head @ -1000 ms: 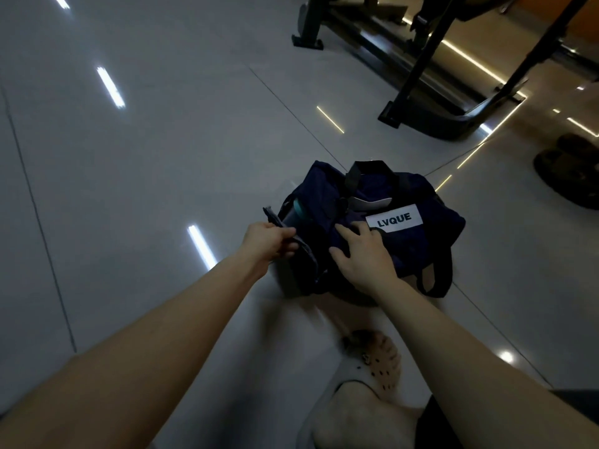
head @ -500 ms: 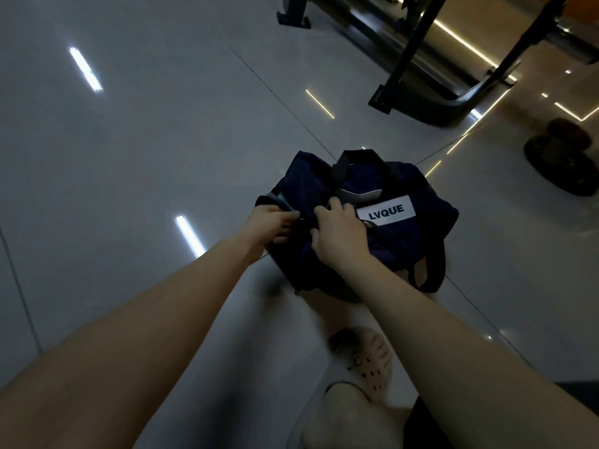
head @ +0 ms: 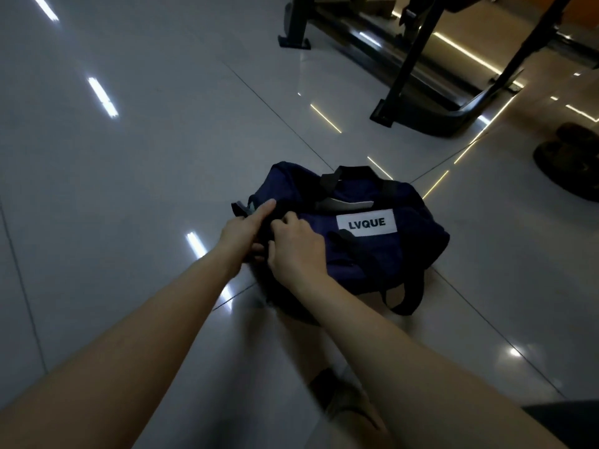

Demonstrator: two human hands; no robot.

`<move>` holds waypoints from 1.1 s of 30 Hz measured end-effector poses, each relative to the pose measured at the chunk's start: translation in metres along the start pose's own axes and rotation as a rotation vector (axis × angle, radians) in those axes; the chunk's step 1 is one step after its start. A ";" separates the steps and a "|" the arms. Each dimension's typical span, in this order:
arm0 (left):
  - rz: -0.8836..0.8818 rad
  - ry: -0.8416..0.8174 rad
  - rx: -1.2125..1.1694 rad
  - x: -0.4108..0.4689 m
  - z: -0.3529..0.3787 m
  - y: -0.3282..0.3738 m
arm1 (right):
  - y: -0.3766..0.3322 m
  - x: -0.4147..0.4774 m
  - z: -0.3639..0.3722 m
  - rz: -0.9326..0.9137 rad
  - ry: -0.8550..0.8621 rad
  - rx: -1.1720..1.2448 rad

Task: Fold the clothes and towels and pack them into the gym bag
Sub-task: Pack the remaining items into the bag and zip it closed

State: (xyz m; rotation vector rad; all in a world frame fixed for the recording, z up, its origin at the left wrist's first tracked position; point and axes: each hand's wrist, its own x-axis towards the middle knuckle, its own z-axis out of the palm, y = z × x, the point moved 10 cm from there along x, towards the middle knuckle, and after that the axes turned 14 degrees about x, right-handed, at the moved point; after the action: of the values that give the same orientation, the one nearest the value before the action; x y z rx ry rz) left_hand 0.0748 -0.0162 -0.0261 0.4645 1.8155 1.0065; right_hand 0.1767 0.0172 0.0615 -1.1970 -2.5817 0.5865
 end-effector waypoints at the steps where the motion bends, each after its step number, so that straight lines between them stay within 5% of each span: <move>1: -0.014 -0.004 0.059 0.002 -0.014 0.000 | -0.014 -0.002 0.007 -0.019 -0.011 0.011; 9: 0.098 -0.043 0.343 0.000 -0.079 -0.007 | -0.068 -0.012 0.040 -0.125 -0.064 0.023; 15: 0.102 -0.038 0.267 -0.001 -0.085 -0.018 | -0.061 -0.026 0.029 -0.289 -0.094 0.131; 21: 0.090 -0.163 0.165 0.002 -0.094 -0.038 | -0.003 -0.017 0.016 -0.083 0.012 0.346; 26: 0.074 -0.228 0.070 -0.004 -0.089 -0.053 | 0.010 0.004 0.031 0.106 -0.087 0.441; 33: 0.025 -0.164 -0.045 -0.004 -0.101 -0.074 | -0.011 0.011 0.058 -0.051 -0.260 0.334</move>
State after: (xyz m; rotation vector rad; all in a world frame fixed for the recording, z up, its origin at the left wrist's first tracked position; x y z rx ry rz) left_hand -0.0040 -0.1056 -0.0649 0.5278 1.6415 0.9951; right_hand 0.1406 0.0040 0.0157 -0.9976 -2.5656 1.1759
